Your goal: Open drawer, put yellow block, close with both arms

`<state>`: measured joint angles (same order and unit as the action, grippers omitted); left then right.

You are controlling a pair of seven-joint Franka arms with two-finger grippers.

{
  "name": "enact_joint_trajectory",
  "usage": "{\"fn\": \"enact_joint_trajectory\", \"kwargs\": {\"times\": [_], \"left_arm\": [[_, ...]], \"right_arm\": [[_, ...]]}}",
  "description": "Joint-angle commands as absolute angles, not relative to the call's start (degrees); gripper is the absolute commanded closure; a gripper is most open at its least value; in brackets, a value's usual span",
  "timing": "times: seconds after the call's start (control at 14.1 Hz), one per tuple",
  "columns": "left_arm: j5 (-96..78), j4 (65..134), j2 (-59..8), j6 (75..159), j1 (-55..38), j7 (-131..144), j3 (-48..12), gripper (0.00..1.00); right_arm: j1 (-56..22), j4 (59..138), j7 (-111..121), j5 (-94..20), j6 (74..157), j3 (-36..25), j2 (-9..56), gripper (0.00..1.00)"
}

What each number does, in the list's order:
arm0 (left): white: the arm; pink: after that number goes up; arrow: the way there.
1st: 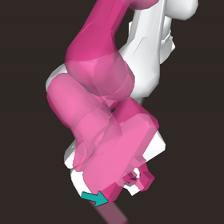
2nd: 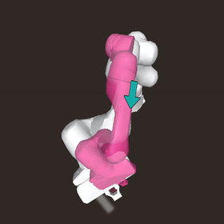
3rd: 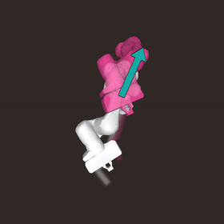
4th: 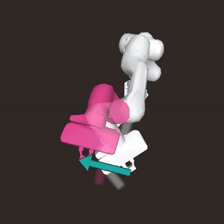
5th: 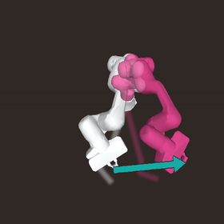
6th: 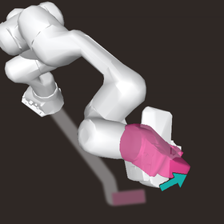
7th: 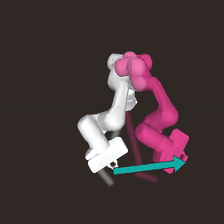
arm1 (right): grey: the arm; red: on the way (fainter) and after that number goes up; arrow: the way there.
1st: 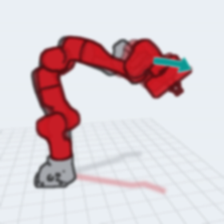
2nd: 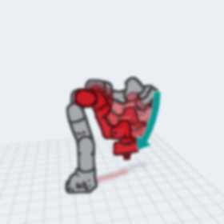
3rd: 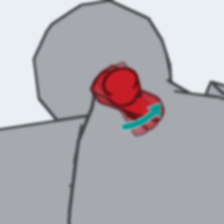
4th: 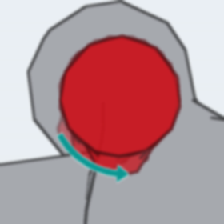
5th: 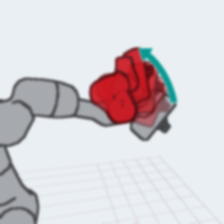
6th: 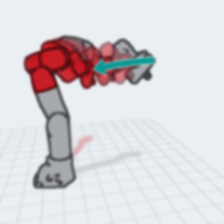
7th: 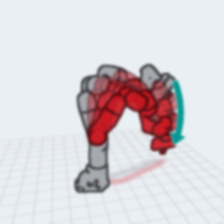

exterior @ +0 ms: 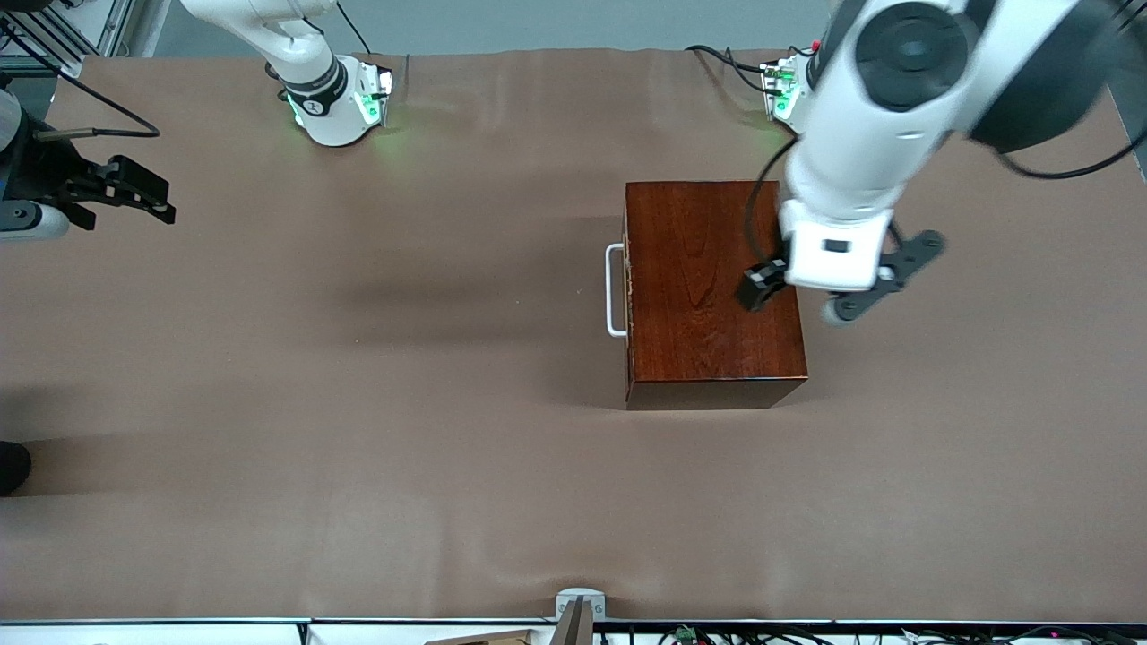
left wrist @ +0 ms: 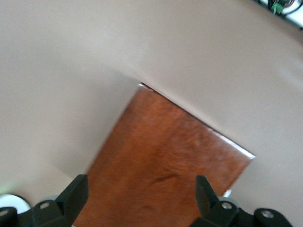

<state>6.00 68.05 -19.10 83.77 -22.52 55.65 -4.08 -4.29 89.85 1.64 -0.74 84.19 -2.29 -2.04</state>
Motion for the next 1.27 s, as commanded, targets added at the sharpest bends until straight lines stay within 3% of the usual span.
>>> {"fn": "enact_joint_trajectory", "kwargs": {"times": [0.0, 0.35, 1.2], "left_arm": [[4.92, 70.4, -15.91, 81.48, -17.95, 44.07, -4.48, 0.0], [4.92, 70.93, -13.28, 78.75, -11.88, 27.63, -4.48, 0.0], [2.37, 81.65, -4.48, 80.42, -3.6, 8.37, -4.57, 0.0]], "right_arm": [[-3.87, 90.09, 2.02, 0.26, 84.02, -2.02, -2.46, 0.0], [-3.87, 90.17, 2.02, 0.26, 83.94, -2.02, -2.46, 0.0], [-3.87, 90.18, 2.11, 0.26, 83.94, -2.02, -2.37, 0.0]]}}
